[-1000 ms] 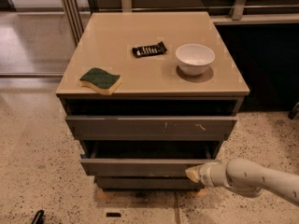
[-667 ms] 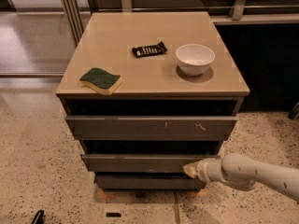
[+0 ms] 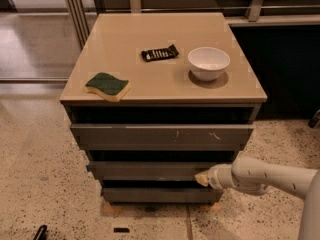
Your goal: Close middle drawer
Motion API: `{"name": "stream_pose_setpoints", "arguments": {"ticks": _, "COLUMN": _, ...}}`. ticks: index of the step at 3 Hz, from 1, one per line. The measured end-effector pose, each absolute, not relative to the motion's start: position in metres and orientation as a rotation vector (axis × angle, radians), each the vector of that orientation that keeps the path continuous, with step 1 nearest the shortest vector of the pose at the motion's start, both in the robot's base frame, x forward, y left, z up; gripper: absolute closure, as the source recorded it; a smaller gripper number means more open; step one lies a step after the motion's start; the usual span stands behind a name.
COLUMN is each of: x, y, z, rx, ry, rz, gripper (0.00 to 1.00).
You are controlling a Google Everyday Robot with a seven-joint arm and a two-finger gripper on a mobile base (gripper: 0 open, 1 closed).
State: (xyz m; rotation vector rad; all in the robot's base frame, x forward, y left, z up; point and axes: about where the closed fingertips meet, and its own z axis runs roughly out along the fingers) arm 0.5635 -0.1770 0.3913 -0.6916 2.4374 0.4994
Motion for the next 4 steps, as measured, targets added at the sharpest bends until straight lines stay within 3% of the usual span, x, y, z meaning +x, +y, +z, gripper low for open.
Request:
{"name": "stream_pose_setpoints", "arguments": {"ticks": 2, "x": 0.465, "y": -0.207, "z": 0.400, "rx": -0.659, "ry": 2.607, "rz": 0.544, "gripper": 1.00}}
{"name": "stream_pose_setpoints", "arguments": {"ticks": 4, "x": 0.450, "y": -0.204, "z": 0.397, "rx": -0.672, "ry": 2.624, "rz": 0.557, "gripper": 0.58}}
